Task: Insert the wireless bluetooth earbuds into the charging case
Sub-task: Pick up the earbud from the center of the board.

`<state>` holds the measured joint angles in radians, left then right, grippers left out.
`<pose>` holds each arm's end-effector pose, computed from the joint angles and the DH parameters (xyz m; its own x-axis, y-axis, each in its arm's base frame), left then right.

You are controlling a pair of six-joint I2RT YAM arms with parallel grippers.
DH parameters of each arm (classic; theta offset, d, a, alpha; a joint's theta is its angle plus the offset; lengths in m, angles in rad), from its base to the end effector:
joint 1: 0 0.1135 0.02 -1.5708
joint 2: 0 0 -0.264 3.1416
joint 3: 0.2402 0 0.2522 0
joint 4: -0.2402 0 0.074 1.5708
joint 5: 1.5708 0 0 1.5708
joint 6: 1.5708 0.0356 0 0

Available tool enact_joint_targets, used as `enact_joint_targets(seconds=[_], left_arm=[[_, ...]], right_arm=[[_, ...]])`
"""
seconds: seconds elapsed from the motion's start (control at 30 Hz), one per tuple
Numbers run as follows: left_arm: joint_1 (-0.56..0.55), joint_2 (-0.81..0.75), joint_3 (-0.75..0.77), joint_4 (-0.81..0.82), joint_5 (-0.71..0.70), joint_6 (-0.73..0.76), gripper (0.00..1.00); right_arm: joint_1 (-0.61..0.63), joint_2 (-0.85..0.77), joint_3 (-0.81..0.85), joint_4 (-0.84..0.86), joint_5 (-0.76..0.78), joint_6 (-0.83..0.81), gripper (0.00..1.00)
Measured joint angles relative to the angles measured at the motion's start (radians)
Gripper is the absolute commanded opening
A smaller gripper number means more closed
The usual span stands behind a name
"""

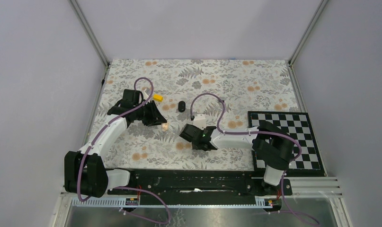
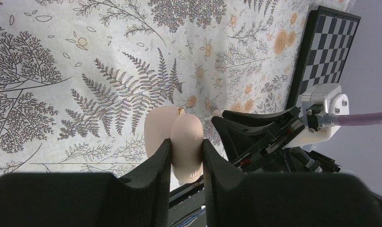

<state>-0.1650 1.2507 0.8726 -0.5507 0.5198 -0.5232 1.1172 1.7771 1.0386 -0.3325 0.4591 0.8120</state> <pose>0.2433 -0.0584 0.2454 -0.9022 -0.2894 -0.3199 -0.0171 0.7650 -0.6438 0.1660 0.3044 0.1584 -0.7818 -0.1192 -0.6120 -0.2113 0.9741 0.0802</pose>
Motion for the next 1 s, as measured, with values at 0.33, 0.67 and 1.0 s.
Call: enact_joint_targets(seconds=[0.33,0.67,1.0], left_arm=[[0.000,0.000,0.000,0.000,0.000,0.000,0.00],[0.000,0.000,-0.012,0.000,0.000,0.000,0.00],[0.000,0.000,-0.012,0.000,0.000,0.001,0.00]], right_arm=[[0.000,0.031,0.074,-0.055,0.000,0.015,0.35],[0.000,0.069,0.093,-0.097,0.002,0.023,0.33],[0.000,0.105,0.142,-0.103,0.002,0.013,0.10]])
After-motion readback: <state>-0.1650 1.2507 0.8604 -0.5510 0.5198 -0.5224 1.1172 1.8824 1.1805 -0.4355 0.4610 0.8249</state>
